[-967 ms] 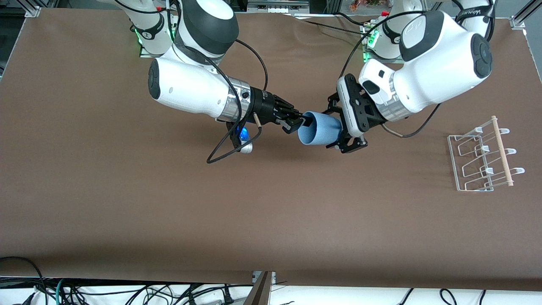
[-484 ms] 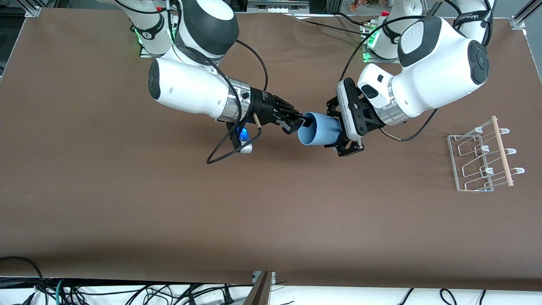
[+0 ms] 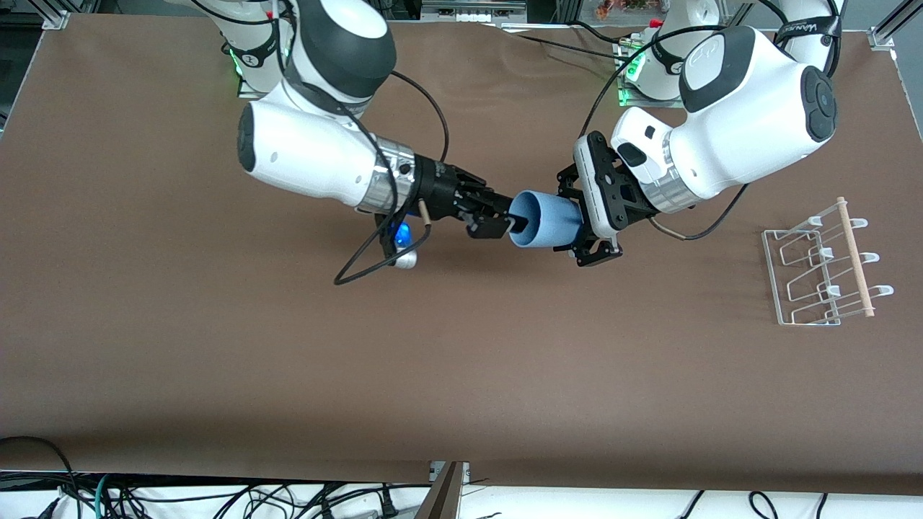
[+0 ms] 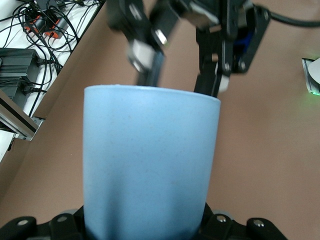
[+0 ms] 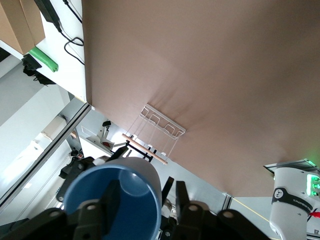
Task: Transfer cup to left arm and place on rack
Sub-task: 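Open the right gripper and withdraw while the left gripper holds the cup, then carry the cup with the left gripper down into the wire rack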
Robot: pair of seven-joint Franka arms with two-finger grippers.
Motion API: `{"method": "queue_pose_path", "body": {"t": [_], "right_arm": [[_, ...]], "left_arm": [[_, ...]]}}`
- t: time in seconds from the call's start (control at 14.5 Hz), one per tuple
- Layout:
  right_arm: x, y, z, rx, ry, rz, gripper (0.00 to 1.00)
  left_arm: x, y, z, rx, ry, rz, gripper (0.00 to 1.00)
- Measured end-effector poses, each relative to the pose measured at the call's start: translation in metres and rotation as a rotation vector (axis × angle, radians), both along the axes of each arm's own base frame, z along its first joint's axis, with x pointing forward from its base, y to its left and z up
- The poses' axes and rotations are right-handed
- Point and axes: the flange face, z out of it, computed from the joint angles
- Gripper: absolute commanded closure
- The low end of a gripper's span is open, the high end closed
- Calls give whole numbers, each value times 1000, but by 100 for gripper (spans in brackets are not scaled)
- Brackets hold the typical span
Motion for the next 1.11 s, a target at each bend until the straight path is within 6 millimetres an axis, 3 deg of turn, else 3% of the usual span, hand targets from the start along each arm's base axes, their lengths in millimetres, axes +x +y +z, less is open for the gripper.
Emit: {"method": "queue_pose_path", "body": {"t": [0.28, 0.62, 0.9, 1.11], "right_arm": [[23, -56, 13, -21, 30, 15, 1], [54, -175, 15, -94, 64, 112, 1], [53, -270, 42, -214, 15, 174, 1], [40, -306, 59, -451, -8, 178, 1]], "left_arm": [[-3, 13, 0, 16, 65, -26, 83], [-1, 57, -14, 153, 140, -49, 88], [0, 87, -26, 387, 146, -66, 88], [0, 109, -32, 617, 129, -80, 88]]}}
